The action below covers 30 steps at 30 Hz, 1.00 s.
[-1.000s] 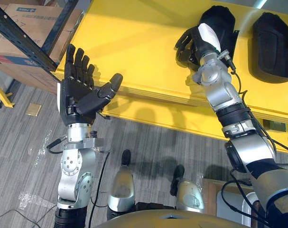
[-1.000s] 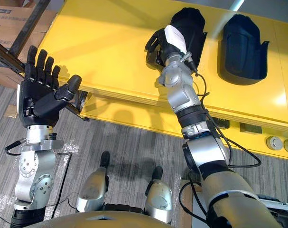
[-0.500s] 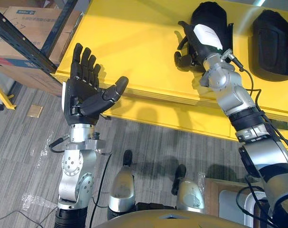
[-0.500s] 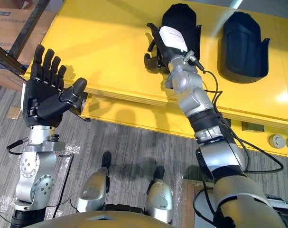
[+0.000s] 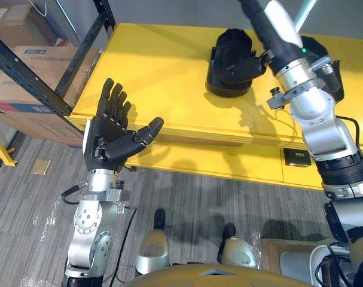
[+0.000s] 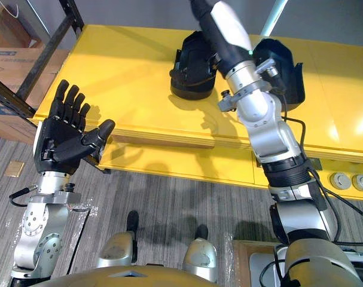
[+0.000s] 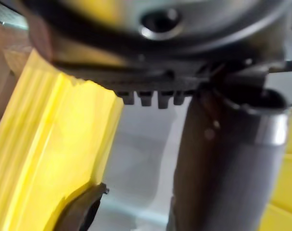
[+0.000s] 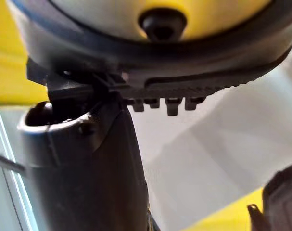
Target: Walk over and take three plastic housings, then place them on the shelf
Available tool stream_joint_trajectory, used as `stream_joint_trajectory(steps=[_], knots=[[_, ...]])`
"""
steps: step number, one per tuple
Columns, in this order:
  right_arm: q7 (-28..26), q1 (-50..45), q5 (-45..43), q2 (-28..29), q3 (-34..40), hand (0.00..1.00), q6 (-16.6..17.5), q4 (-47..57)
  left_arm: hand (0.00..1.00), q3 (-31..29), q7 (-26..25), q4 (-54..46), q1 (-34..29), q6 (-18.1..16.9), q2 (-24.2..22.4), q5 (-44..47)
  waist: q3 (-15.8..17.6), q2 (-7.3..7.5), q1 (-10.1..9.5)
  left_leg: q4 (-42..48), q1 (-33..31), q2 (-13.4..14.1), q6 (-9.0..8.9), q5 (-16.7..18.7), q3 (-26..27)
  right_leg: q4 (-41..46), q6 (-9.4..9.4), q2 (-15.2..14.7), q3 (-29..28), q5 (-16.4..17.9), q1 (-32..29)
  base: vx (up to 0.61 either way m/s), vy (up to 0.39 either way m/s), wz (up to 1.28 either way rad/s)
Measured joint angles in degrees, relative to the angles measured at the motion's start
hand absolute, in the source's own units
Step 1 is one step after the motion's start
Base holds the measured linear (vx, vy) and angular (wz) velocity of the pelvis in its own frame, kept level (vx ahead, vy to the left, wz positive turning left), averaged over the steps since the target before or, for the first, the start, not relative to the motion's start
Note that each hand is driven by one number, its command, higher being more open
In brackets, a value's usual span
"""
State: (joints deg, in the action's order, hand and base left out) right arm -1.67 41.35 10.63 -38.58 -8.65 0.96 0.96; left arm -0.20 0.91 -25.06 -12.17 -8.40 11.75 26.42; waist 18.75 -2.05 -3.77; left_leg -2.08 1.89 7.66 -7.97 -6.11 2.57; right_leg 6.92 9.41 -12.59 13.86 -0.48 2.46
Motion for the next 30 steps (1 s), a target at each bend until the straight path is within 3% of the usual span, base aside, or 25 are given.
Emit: stream_joint_trajectory(steps=[7,11,13,18,25,30], knots=[[2.3,-4.8,-0.4,1.5,2.3,1.00,-1.0,0.1,1.00,0.2,0.7,0.2,-1.1,1.4,0.0,0.0,-2.0,0.27,0.13,-1.2,0.9,0.0,0.07,-0.1,0.2,-0.6,0.07,0.1,0.1,0.0,0.7,0.00,0.000,0.00],[6.6,-7.1,-7.4,7.6,7.4,1.00,-4.6,-0.1,1.00,0.6,0.6,0.2,-2.0,2.2,0.0,0.0,-2.2,0.03,0.20,-1.2,1.1,-0.1,0.07,-0.1,0.2,-0.7,0.07,0.1,0.0,0.0,0.8,0.00,0.000,0.00],[8.1,-7.5,-7.8,9.7,8.2,1.00,-4.8,-0.2,1.00,0.6,0.5,0.2,-2.0,2.2,0.0,0.0,-2.3,-0.10,0.49,-1.2,1.2,-0.1,0.07,-0.1,0.2,-0.7,0.07,0.1,-0.1,0.0,0.8,0.00,0.000,0.00],[8.7,-11.0,-5.1,12.1,8.2,1.00,-0.4,0.4,1.00,2.2,0.6,0.2,-1.9,2.2,-0.8,0.0,-2.6,-0.67,1.04,-1.3,1.1,0.0,0.06,-0.1,0.3,-0.7,0.02,0.1,-0.1,0.0,0.7,0.00,0.000,0.00],[6.5,-24.0,3.6,15.0,7.7,1.00,4.6,9.6,1.00,2.0,0.3,-0.2,-3.5,2.0,-1.9,0.0,-2.8,-0.89,1.43,-2.2,1.7,-0.1,0.06,-0.1,0.8,-1.0,0.02,0.1,-0.4,0.0,0.7,0.01,-0.002,-0.02],[5.1,-27.0,5.4,15.0,7.3,1.00,4.8,9.6,1.00,1.6,0.3,-0.2,-4.3,2.0,-1.9,0.0,-2.9,-0.89,2.16,-2.2,1.6,0.0,0.00,0.0,0.8,-1.1,0.01,0.2,-0.4,0.0,0.7,0.00,0.000,0.00]])
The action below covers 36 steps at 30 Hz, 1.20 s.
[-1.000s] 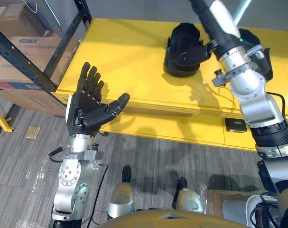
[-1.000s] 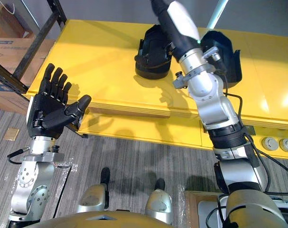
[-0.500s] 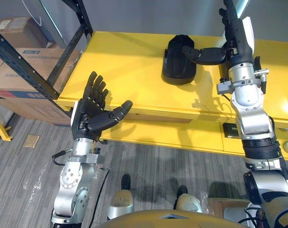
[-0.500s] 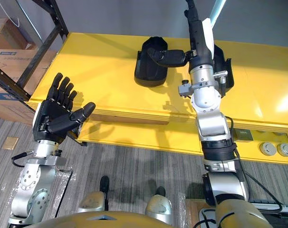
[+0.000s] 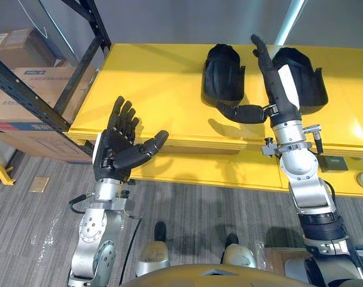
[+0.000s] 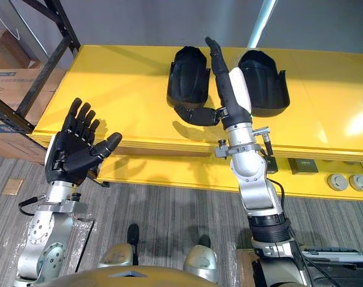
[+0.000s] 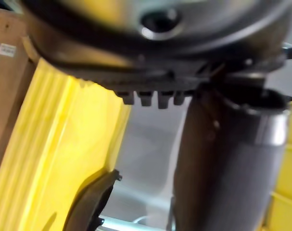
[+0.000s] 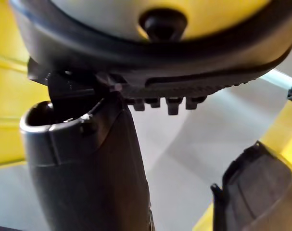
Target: Walk over and take three plastic housings, then place them on the shelf
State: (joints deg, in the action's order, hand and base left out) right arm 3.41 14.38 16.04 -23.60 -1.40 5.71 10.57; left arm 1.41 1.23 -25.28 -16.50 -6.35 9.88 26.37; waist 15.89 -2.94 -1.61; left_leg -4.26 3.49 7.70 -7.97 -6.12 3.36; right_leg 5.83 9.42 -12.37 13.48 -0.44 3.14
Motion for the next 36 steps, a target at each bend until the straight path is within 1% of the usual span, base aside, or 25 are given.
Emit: stream_joint_trajectory(steps=[4,6,10,12,13,17,19,21,26,31,34,36], knots=[[-0.1,-0.3,6.4,-0.3,-1.8,1.00,0.0,-0.6,1.00,-0.2,-0.3,0.0,0.0,0.0,0.0,0.0,0.0,0.01,0.15,0.0,-0.1,0.1,-0.01,0.0,0.3,0.0,0.00,0.1,-0.4,0.0,-0.3,-0.01,-0.001,-0.03],[0.8,-0.3,8.3,-0.5,-2.9,1.00,0.0,-1.9,1.00,-0.2,-1.1,0.0,0.0,-0.1,0.0,-0.3,0.0,0.02,0.02,0.0,-0.3,0.1,-0.01,0.0,0.3,0.0,-0.01,0.1,-0.4,0.0,-0.5,0.00,0.000,0.00],[6.1,0.6,10.8,-0.5,-4.2,1.00,-0.5,-10.1,1.00,-0.2,-3.6,0.0,0.0,-0.9,0.0,-0.3,0.0,0.05,-0.91,0.2,-1.1,0.1,0.01,0.0,0.2,0.2,-0.02,0.1,-0.3,0.0,-1.2,0.00,0.000,0.00],[8.2,1.2,12.0,-0.5,-4.5,1.00,-1.8,-13.7,1.00,-0.4,-4.3,0.0,-0.1,-1.2,0.0,-0.3,0.0,0.04,-1.35,0.2,-1.2,0.1,0.01,0.0,0.1,0.2,-0.04,0.1,-0.2,0.0,-1.3,0.00,-0.003,0.02],[9.4,2.4,13.1,-0.5,-4.9,1.00,-2.1,-16.5,1.00,-0.7,-4.8,0.0,-0.4,-1.2,0.0,-0.2,0.1,0.04,-1.33,0.2,-1.3,0.1,0.01,0.0,-0.1,0.2,-0.07,0.1,-0.1,0.0,-1.4,0.01,-0.006,0.05],[13.5,7.2,14.2,-0.6,-4.9,1.00,-2.4,-21.6,1.00,-0.9,-4.9,0.0,-2.2,-2.1,-0.6,-0.2,0.2,-0.11,-1.29,1.2,-3.0,-0.1,0.04,-0.1,-0.8,1.2,-0.37,-0.1,0.3,0.3,-2.7,-0.01,-0.003,0.08],[14.8,11.2,14.3,-0.8,-4.9,1.00,-2.5,-24.8,1.00,-0.9,-4.8,0.0,-2.2,-2.4,-1.2,-0.1,0.5,-0.52,-1.44,1.2,-3.1,-0.2,0.06,-0.2,-1.0,2.4,-0.47,-0.5,0.5,0.9,-3.1,-0.01,-0.004,0.07],[16.0,12.8,14.3,-0.8,-4.9,1.00,-2.5,-25.2,1.00,-1.2,-4.7,0.0,-2.0,-2.5,-1.2,-0.1,1.1,-0.87,-1.44,1.3,-3.0,-0.4,0.09,-0.2,-1.6,3.8,-0.41,-0.9,0.9,1.8,-3.2,-0.03,-0.008,0.15],[17.7,15.4,14.2,-1.0,-4.9,1.00,-2.4,-28.0,1.00,-2.0,-4.6,0.0,-2.0,-2.6,-1.9,0.1,2.0,-1.42,-1.45,1.1,-3.5,-1.1,0.19,-0.5,-2.6,7.2,-0.31,-2.0,1.5,3.7,-4.7,-0.02,-0.008,0.11],[17.9,16.1,14.0,-1.2,-4.9,1.00,-2.3,-29.0,1.00,-2.1,-4.2,-0.1,-2.0,-2.6,-2.3,0.1,2.3,-1.73,-1.39,1.1,-4.3,-1.4,0.31,-0.9,-2.7,7.9,-0.31,-2.4,1.6,3.9,-5.8,0.00,0.001,0.02],[17.9,16.1,13.9,-1.2,-4.9,1.00,-1.1,-29.0,1.00,-2.1,-3.8,-0.1,-1.9,-2.6,-2.4,0.1,2.3,-1.74,-1.22,1.0,-4.1,-1.4,0.31,-0.9,-2.7,8.1,-0.36,-2.5,1.5,4.1,-5.8,0.00,0.000,0.00],[17.7,16.0,13.9,-1.2,-4.9,1.00,-1.1,-28.7,1.00,-2.2,-3.2,-0.1,-2.0,-2.6,-2.6,0.1,2.3,-1.73,-1.08,1.0,-4.0,-1.4,0.30,-0.9,-2.6,8.1,-0.36,-2.5,1.5,4.1,-5.7,0.00,0.000,0.00]])
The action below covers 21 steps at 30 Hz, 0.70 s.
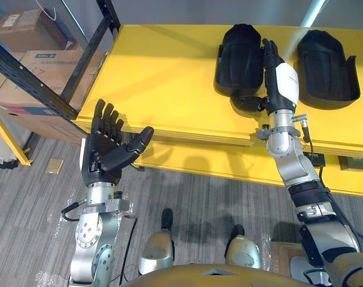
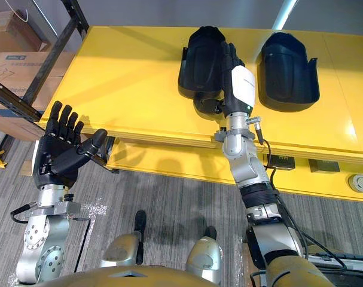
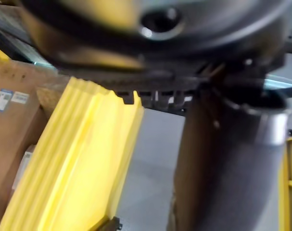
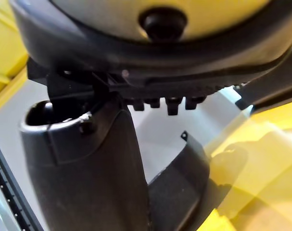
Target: Walk over and take three plastic housings, then place them on the shelf
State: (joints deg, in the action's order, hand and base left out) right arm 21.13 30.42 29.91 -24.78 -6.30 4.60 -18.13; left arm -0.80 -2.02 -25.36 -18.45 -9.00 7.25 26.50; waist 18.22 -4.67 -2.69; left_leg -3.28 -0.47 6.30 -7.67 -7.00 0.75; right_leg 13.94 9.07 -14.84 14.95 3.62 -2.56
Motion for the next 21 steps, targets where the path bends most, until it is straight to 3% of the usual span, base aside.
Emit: stream_joint_trajectory(steps=[3,9,13,17,21], knots=[[-1.3,-4.0,-2.2,0.0,0.7,1.00,0.5,6.3,1.00,-0.2,0.9,0.0,-0.1,0.0,-0.2,0.0,0.0,0.00,-0.04,-0.1,0.3,0.1,-0.05,0.0,0.3,-0.1,0.01,0.1,-0.2,0.0,0.1,-0.02,-0.006,-0.04],[-2.3,-17.4,-6.9,3.2,3.9,1.00,8.7,24.7,1.00,-1.9,2.1,-2.0,-0.7,0.0,-0.7,0.1,0.0,0.29,0.67,-1.2,2.0,0.4,-0.06,0.3,1.8,-2.5,0.58,0.8,-1.3,-0.6,1.5,0.01,-0.002,-0.12],[-3.1,-26.1,-16.7,9.8,8.8,1.00,14.1,33.8,1.00,-2.3,5.8,-4.0,-1.7,-0.8,-0.8,0.9,-0.9,1.27,1.58,-1.4,3.1,0.8,-0.03,1.2,4.2,-6.1,0.70,1.7,-3.0,-2.5,2.6,0.05,0.012,-0.26],[-2.9,-32.8,-22.4,16.1,12.5,1.00,14.6,34.9,1.00,-1.6,9.7,-4.1,-1.7,-1.0,-1.3,4.3,-3.0,3.51,2.89,-1.4,4.3,1.5,-0.35,2.4,7.3,-9.5,0.57,2.9,-5.7,-4.3,3.1,0.06,0.006,-0.39],[-2.1,-40.6,-28.0,20.1,15.9,1.00,13.0,36.1,1.00,1.9,11.5,-4.1,-1.3,-1.0,-2.3,7.2,-4.0,4.08,3.64,-1.4,7.4,1.8,-0.55,4.2,12.7,-11.6,0.71,3.7,-10.8,-5.6,3.5,0.05,0.026,-0.70]])
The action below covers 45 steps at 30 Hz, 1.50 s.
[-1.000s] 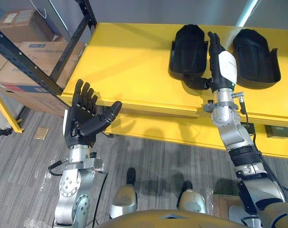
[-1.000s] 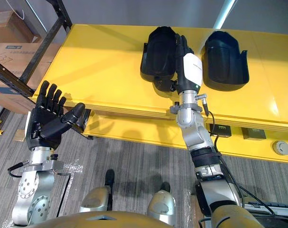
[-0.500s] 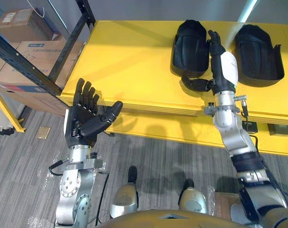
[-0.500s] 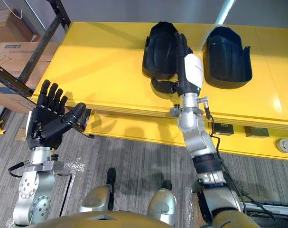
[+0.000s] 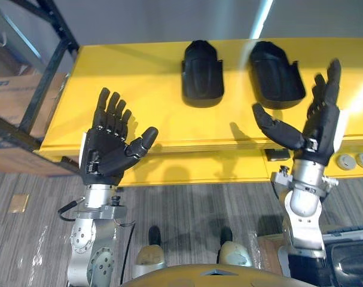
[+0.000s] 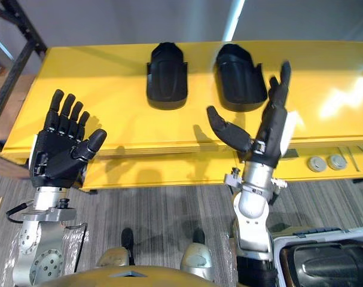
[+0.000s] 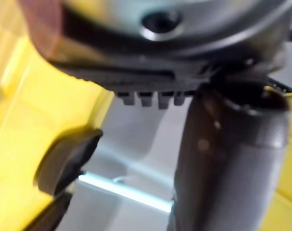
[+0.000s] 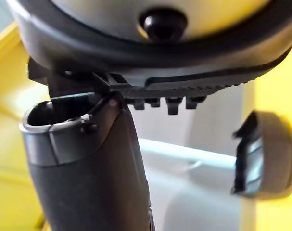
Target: Walk over and take three plastic housings, then place them on the shelf
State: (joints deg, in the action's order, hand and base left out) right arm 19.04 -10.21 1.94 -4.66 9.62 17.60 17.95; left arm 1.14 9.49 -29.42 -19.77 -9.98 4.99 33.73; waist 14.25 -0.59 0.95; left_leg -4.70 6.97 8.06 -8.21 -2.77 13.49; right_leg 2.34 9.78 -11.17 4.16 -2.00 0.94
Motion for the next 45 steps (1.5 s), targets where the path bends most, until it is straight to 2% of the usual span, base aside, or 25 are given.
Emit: stream_joint_trajectory(steps=[3,5,10,13,14,15,17,18,19,20,21,26,29,32,33,34,36,38,39,41,42,43,44,45], knots=[[-2.9,-6.8,-4.1,1.1,2.9,1.00,-2.4,0.6,1.00,2.5,-0.5,0.1,0.8,-0.5,0.0,0.0,-1.1,0.15,3.10,0.7,2.4,0.7,-0.63,2.1,6.1,-2.5,-0.01,1.4,-5.8,-1.8,-0.4,0.03,0.021,-0.96],[-4.2,-10.6,-5.6,1.1,4.5,1.00,-2.9,1.1,1.00,3.7,-1.3,0.3,2.1,-1.4,0.1,0.0,-2.1,0.08,4.61,1.6,2.6,1.0,-0.94,3.2,8.9,-3.3,0.06,2.0,-8.4,-2.6,-1.3,0.03,0.001,-0.90],[-6.3,-20.2,-12.4,1.5,9.7,1.00,-3.2,3.1,1.00,7.1,-4.6,4.8,9.1,-4.0,0.6,-0.1,-3.6,-1.01,10.79,4.7,4.3,2.6,-2.18,6.7,17.2,-4.3,0.39,4.6,-16.3,-3.9,-3.7,0.04,-0.010,-0.86],[-7.0,-23.1,-15.2,3.7,10.5,1.00,-3.1,4.2,1.00,9.2,-7.8,7.4,11.2,-4.0,0.5,-0.3,-3.7,-1.27,12.80,6.1,4.6,3.3,-2.44,8.1,19.5,-4.4,0.25,5.9,-18.9,-4.2,-4.7,0.01,-0.028,-0.53],[-7.8,-23.6,-17.2,4.6,10.2,1.00,-3.1,4.2,1.00,10.3,-8.9,8.0,11.3,-4.0,0.5,-0.4,-3.7,-1.30,13.10,7.2,4.4,3.5,-2.02,9.2,19.6,-4.4,0.11,6.4,-20.3,-4.4,-5.3,0.00,-0.032,-0.63],[-8.7,-23.6,-18.9,5.1,10.0,1.00,-3.0,4.2,1.00,11.1,-9.9,8.4,11.2,-4.0,0.5,-0.7,-3.8,-1.46,13.09,8.5,3.9,3.4,-1.72,10.5,18.5,-4.2,0.01,6.9,-21.4,-4.5,-5.9,-0.02,-0.019,-0.67],[-10.3,-23.0,-20.6,5.1,8.5,1.00,-2.6,4.2,1.00,11.8,-11.6,8.5,10.7,-4.0,0.4,-1.5,-4.0,-2.06,12.20,12.0,1.6,2.2,0.20,14.7,9.5,-3.3,-0.26,8.0,-24.3,-4.7,-7.6,-0.03,0.009,-0.78],[-11.1,-22.3,-20.7,4.9,7.3,1.00,-2.4,4.2,1.00,11.6,-12.3,8.5,10.2,-4.0,0.5,-1.6,-3.9,-2.43,10.98,14.0,0.9,0.8,1.22,17.5,3.8,-3.0,-0.33,9.0,-26.7,-4.7,-8.2,-0.04,0.083,-1.14],[-11.6,-20.8,-20.7,4.4,5.2,1.00,-2.4,4.1,1.00,11.1,-13.3,8.4,9.2,-4.0,0.6,-1.7,-4.0,-2.78,9.58,16.8,0.2,-0.6,3.50,20.0,-2.3,-2.4,-0.58,9.9,-29.2,-4.8,-8.6,-0.04,0.121,-1.30],[-11.9,-19.4,-20.7,3.5,2.8,1.00,-2.3,4.0,1.00,10.4,-13.7,7.5,7.6,-4.0,0.5,-1.7,-4.3,-3.42,8.42,18.9,-0.4,-1.1,3.61,21.8,-7.4,-1.8,-0.52,10.9,-31.1,-4.8,-9.1,-0.03,0.114,-1.00],[-12.0,-18.6,-20.7,2.8,1.7,1.00,-2.3,4.0,1.00,10.0,-13.7,6.8,6.8,-4.0,0.5,-1.7,-4.5,-3.77,8.08,19.9,-0.8,-1.2,3.37,22.8,-8.4,-1.5,-0.45,11.2,-31.6,-4.8,-9.4,-0.03,0.113,-0.61],[-10.7,-19.0,-20.3,3.3,-4.2,1.00,-2.3,2.3,1.00,8.2,-10.6,3.8,3.0,-4.0,0.3,-1.8,-4.6,-3.77,4.13,25.8,-2.9,-2.2,4.42,25.4,-8.2,1.5,-0.30,10.6,-30.8,-4.6,-10.4,-0.04,0.080,-0.05],[-10.9,-20.9,-20.3,5.1,-4.3,1.00,-2.3,2.3,1.00,8.2,-8.6,2.6,2.6,-4.1,0.3,-1.1,-4.5,-3.64,3.89,29.1,-4.6,-2.5,4.75,26.6,-8.1,3.4,-0.25,10.7,-30.3,-4.6,-11.8,-0.05,0.037,-0.10],[-13.3,-22.9,-21.0,5.2,-3.5,1.00,-0.9,2.1,1.00,9.3,-8.1,2.5,2.0,-4.4,0.3,-0.7,-3.8,-3.09,3.68,32.4,-3.1,-2.2,5.70,28.5,-3.6,6.8,-0.04,11.2,-26.5,-5.3,-12.7,-0.12,0.012,-0.70],[-15.4,-22.6,-23.0,5.0,-3.0,1.00,-0.2,2.1,1.00,9.6,-8.5,2.5,1.7,-4.4,0.4,-1.2,-3.5,-2.67,3.89,32.6,-2.5,-1.7,6.36,28.4,-1.5,4.9,-2.09,10.2,-24.7,-5.8,-12.0,-0.26,0.003,-0.93],[-17.3,-21.5,-24.1,4.6,-3.0,1.00,0.8,2.1,1.00,9.3,-9.0,2.3,1.5,-4.6,-0.1,-2.0,-3.2,-3.42,3.50,32.3,-2.5,-1.0,7.02,27.8,0.8,6.4,-5.95,8.1,-17.5,-3.4,-13.7,-0.24,0.003,-0.98],[-18.1,-19.1,-24.2,3.4,-4.9,1.00,1.9,1.9,1.00,7.7,-8.7,2.3,1.2,-4.9,-0.3,-1.4,-2.9,-3.29,2.30,32.0,-2.5,0.8,6.47,26.7,4.1,17.6,-7.89,5.8,-10.3,-1.7,-17.8,-0.18,-0.043,-0.85],[-17.2,-15.6,-22.6,1.4,-10.1,1.00,1.9,-0.5,1.00,6.5,-7.9,2.6,1.0,-5.2,-0.6,4.8,-3.1,-3.19,1.56,30.0,-2.3,3.6,4.81,24.2,5.2,28.9,-8.97,1.6,-6.4,2.9,-17.4,-0.07,-0.134,-0.45],[-16.9,-15.1,-22.6,1.3,-10.8,1.00,1.9,-1.0,1.00,6.4,-7.7,2.6,1.0,-5.4,-0.6,5.6,-3.1,-3.05,1.38,29.7,-2.4,4.0,4.51,23.8,5.2,30.0,-8.91,1.0,-6.2,3.5,-17.2,0.03,-0.219,-0.21],[-15.4,-12.1,-20.2,1.9,-14.6,1.00,1.4,-6.5,1.00,6.4,-6.0,4.6,1.2,-7.4,-0.7,10.4,-3.7,-1.74,0.47,26.8,-2.7,6.5,1.56,20.7,5.0,33.6,-8.15,-3.3,-5.9,4.7,-13.3,0.05,-0.313,-0.11],[-15.0,-11.4,-19.3,2.3,-14.9,1.00,0.9,-7.6,1.00,6.4,-5.6,5.2,1.2,-7.5,-0.7,11.5,-3.9,-1.33,0.38,26.1,-2.7,6.8,0.74,19.9,4.8,33.2,-8.10,-4.3,-5.9,4.6,-12.1,0.05,-0.386,-0.06],[-14.4,-11.3,-17.6,3.0,-15.1,1.00,0.1,-9.4,1.00,6.6,-5.3,6.1,1.2,-7.5,-0.6,12.8,-4.5,-0.16,0.38,25.2,-3.0,7.2,-1.08,18.7,4.7,29.9,-6.59,-5.9,-6.0,3.7,-9.5,0.04,-0.427,-0.12],[-13.5,-11.3,-16.1,2.6,-15.0,1.00,-0.7,-10.6,1.00,7.5,-5.2,7.1,1.6,-7.3,-0.7,13.2,-5.0,0.14,0.51,24.4,-3.7,8.3,-2.68,17.5,3.9,25.7,-2.06,-4.4,-4.6,7.4,-7.8,0.05,-0.497,-0.30],[-13.2,-11.3,-15.5,1.9,-14.5,1.00,-1.6,-10.8,1.00,8.6,-5.2,7.3,1.6,-7.1,-1.5,13.1,-4.9,-0.86,0.55,22.5,-3.6,9.5,-3.48,16.2,3.8,23.5,0.02,-3.1,-3.5,8.9,-7.4,0.05,-0.407,-0.44]])
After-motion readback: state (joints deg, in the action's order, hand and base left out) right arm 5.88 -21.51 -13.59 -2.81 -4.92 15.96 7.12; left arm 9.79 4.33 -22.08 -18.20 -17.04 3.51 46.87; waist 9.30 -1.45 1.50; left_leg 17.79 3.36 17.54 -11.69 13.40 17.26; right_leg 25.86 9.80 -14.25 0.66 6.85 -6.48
